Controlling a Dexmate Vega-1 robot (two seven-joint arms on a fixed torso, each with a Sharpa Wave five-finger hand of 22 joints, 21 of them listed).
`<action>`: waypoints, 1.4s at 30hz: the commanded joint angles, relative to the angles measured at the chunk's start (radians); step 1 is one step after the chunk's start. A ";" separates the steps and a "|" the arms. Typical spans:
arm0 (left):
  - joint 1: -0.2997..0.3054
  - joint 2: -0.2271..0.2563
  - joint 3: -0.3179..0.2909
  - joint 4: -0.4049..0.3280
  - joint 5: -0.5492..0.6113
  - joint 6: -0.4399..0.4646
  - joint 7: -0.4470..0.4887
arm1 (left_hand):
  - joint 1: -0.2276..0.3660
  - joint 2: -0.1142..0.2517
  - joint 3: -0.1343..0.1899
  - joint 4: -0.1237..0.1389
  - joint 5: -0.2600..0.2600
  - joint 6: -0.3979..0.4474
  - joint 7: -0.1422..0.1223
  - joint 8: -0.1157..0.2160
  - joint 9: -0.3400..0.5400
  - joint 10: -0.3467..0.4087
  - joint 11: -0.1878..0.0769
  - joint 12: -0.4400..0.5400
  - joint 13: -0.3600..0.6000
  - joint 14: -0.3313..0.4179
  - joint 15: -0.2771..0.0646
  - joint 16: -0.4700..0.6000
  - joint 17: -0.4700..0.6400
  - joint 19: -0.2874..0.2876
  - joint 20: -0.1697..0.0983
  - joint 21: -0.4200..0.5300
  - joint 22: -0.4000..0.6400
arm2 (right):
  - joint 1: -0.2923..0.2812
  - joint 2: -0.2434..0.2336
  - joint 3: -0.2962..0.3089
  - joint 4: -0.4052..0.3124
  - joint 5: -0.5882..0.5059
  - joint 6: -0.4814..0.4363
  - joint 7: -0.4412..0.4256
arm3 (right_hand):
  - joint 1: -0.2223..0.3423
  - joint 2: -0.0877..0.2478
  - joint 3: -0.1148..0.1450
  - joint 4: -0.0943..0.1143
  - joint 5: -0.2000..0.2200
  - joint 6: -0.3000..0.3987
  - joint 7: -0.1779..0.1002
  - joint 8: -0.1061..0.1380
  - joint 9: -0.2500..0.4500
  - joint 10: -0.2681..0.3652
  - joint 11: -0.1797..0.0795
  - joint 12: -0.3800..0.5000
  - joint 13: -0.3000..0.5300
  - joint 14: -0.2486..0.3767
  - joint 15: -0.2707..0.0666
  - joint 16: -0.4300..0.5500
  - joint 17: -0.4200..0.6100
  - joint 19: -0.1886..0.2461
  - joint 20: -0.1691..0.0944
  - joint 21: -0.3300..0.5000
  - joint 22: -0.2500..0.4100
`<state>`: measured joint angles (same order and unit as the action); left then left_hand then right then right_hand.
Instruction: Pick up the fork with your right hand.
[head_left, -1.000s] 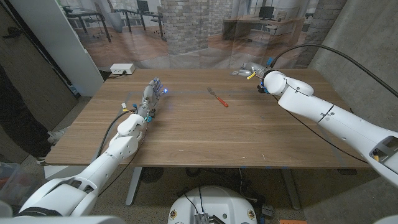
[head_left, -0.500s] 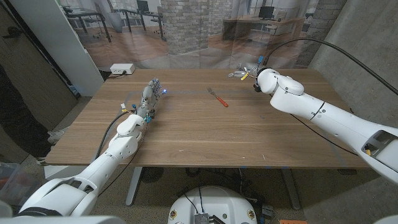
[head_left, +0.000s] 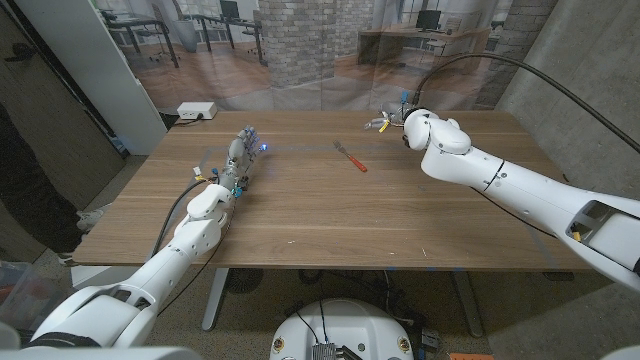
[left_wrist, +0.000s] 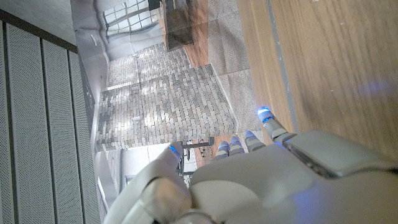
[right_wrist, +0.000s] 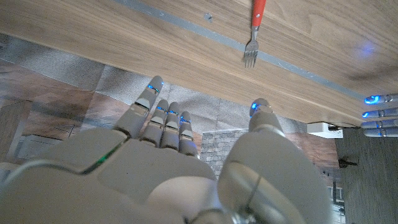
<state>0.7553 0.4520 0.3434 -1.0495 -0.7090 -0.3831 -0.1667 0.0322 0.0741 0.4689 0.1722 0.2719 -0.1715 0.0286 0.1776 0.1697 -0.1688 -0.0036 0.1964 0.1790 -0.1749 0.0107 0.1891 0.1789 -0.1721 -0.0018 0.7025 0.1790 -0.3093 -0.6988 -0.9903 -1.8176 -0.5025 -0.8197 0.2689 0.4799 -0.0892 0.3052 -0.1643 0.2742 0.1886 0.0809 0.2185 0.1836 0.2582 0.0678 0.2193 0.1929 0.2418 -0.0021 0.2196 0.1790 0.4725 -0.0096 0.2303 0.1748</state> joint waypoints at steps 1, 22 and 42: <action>-0.007 -0.004 -0.001 0.017 0.000 0.000 -0.002 | -0.006 0.079 -0.003 -0.002 0.008 -0.148 0.011 0.003 0.002 -0.140 0.007 0.003 0.005 -0.113 0.005 0.003 0.003 -0.161 0.010 -0.001 0.004 | 0.037 0.034 -0.061 0.039 -0.099 -0.035 0.061 | 0.036 -0.007 -0.005 -0.002 0.010 0.024 -0.005 0.007 0.006 0.027 -0.006 0.004 0.005 0.028 -0.008 0.008 0.005 0.037 0.007 0.013 0.003; -0.034 -0.013 0.002 0.056 0.001 -0.002 -0.017 | -0.006 0.079 -0.004 -0.001 0.009 -0.149 0.010 0.002 0.002 -0.140 0.006 0.003 0.005 -0.114 0.005 0.003 0.003 -0.160 0.010 -0.004 0.004 | 0.054 0.075 -0.098 0.097 -0.195 -0.058 0.121 | 0.114 -0.018 -0.036 0.009 0.032 0.142 -0.032 0.029 0.007 0.142 -0.020 0.022 0.008 0.142 -0.044 0.028 0.009 0.125 -0.013 0.032 0.011; -0.048 -0.016 0.002 0.082 0.002 0.000 -0.023 | -0.007 0.079 -0.005 -0.001 0.010 -0.148 0.010 0.002 0.002 -0.140 0.005 0.003 0.005 -0.114 0.005 0.003 0.003 -0.158 0.009 -0.007 0.005 | 0.061 0.117 -0.116 0.163 -0.231 -0.045 0.143 | 0.156 -0.005 -0.056 0.021 0.047 0.233 -0.052 0.042 0.007 0.236 -0.045 0.035 0.011 0.226 -0.071 0.048 0.021 0.170 -0.024 0.043 0.015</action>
<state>0.7154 0.4378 0.3447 -0.9825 -0.7081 -0.3845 -0.1848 0.0295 0.0768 0.4659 0.1694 0.2778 -0.1715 0.0286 0.1776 0.1697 -0.1688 -0.0036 0.1964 0.1790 -0.1748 0.0107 0.1891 0.1789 -0.1721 -0.0018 0.6964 0.1790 -0.2575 -0.6044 -1.0911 -1.6925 -0.7104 -0.8664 0.3922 0.6232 -0.0904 0.2539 -0.1432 0.3121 0.4111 0.0250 0.2555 0.1885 0.4829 0.0213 0.2478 0.2026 0.4597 -0.0450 0.2631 0.1956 0.6336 -0.0340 0.2708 0.1840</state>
